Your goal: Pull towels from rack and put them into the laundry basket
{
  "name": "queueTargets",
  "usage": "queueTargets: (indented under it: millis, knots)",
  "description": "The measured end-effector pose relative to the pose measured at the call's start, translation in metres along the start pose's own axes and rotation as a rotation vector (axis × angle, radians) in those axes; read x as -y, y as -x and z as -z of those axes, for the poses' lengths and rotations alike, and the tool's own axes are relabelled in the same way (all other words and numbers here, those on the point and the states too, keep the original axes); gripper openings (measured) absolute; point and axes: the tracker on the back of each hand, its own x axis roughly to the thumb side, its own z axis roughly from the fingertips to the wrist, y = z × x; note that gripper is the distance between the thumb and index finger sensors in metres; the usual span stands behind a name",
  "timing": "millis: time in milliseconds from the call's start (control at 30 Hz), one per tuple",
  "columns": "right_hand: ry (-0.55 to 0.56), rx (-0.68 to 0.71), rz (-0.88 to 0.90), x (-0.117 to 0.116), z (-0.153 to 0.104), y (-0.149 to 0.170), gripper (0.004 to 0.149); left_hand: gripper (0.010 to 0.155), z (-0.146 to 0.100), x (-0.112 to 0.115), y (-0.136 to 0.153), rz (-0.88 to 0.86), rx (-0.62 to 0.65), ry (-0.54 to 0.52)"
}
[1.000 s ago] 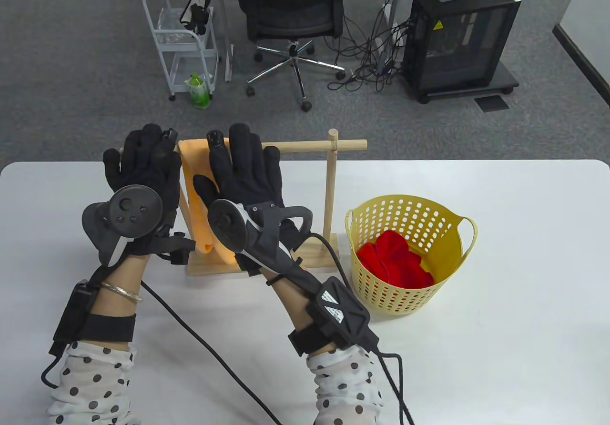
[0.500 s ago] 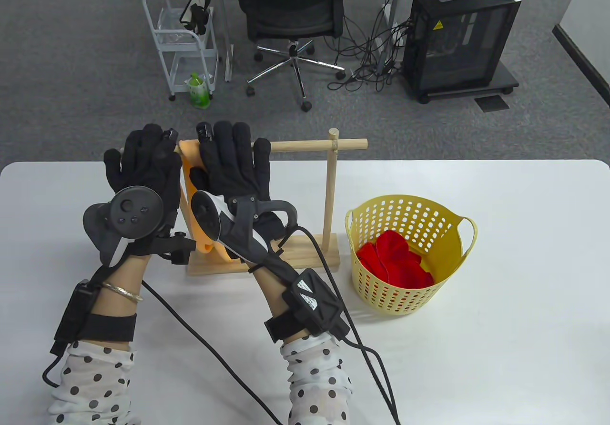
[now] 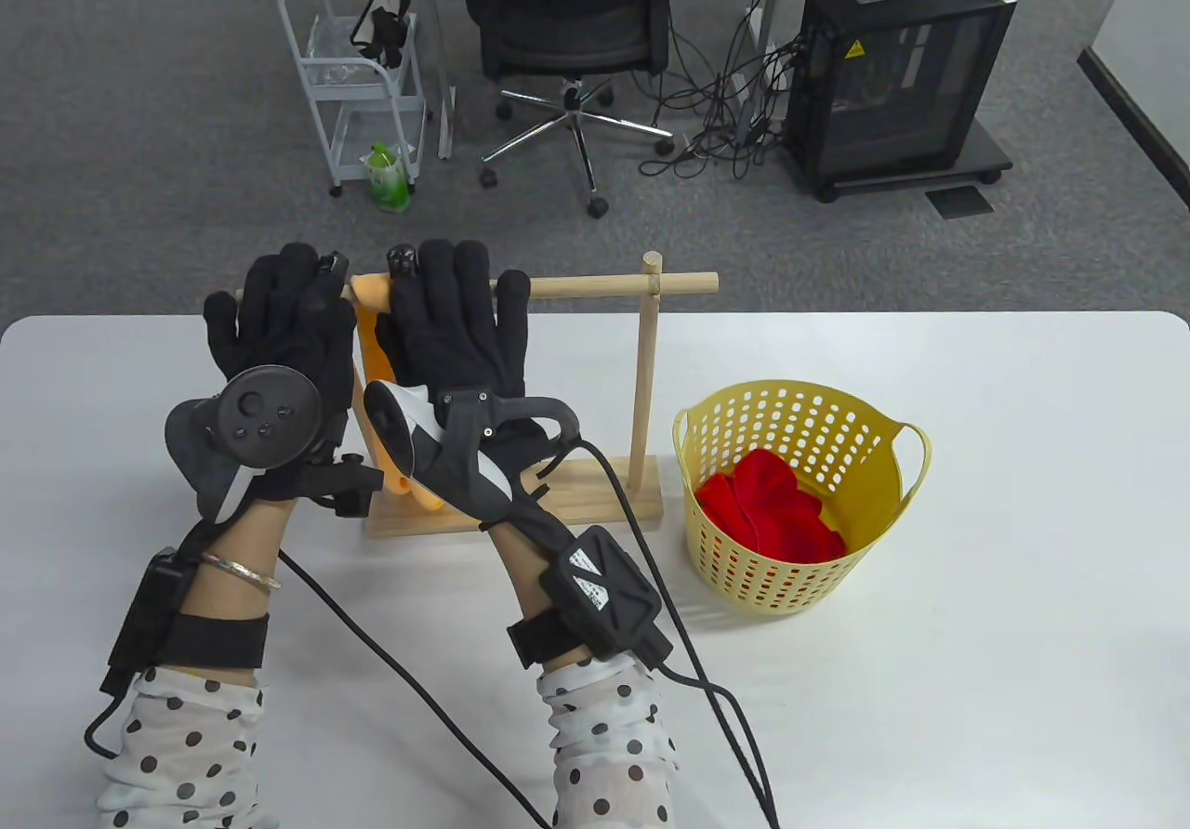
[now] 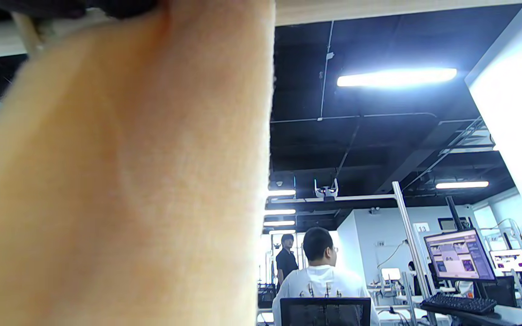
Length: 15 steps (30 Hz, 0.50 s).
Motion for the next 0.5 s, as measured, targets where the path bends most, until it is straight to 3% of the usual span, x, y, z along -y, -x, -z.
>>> queueTargets:
  millis: [367,500]
  knots:
    - [0.02,-0.04,0.041,0.003,0.002,-0.002,0.052,0.045,0.0,0.0,0.0,-0.002,-0.004,0.005]
    - [-0.026,-0.076,0.129,0.01,0.007,0.001,0.047,0.045,0.001,0.0,0.0,0.004,-0.011,0.014]
